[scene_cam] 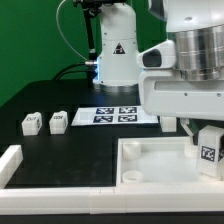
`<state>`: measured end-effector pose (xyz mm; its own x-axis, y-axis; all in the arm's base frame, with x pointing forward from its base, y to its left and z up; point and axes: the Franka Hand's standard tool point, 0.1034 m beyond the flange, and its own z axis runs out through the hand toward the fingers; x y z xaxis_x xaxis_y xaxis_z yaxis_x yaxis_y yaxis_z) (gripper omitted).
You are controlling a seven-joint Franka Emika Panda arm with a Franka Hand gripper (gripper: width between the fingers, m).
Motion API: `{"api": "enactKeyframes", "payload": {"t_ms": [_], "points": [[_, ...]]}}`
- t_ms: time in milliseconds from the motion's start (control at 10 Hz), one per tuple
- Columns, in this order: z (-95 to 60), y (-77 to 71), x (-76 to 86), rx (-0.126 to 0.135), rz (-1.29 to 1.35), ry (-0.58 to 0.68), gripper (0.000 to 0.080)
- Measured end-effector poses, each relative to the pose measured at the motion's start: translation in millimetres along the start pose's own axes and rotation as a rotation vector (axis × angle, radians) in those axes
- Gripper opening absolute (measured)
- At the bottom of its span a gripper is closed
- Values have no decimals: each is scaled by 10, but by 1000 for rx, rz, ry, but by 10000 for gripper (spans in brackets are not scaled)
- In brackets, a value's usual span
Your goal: Assemble one leg
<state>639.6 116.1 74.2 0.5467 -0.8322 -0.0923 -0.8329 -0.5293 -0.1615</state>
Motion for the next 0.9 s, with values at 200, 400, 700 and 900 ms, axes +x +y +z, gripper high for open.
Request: {"api": "enactKeyframes", "payload": {"t_ms": [200, 400, 700, 900], "points": [[5, 10, 28, 32, 317, -36, 303], [3, 18, 43, 35, 340, -41, 303], [29, 27, 31, 33, 113, -27, 521], [31, 27, 26, 9, -246, 4, 622]]}}
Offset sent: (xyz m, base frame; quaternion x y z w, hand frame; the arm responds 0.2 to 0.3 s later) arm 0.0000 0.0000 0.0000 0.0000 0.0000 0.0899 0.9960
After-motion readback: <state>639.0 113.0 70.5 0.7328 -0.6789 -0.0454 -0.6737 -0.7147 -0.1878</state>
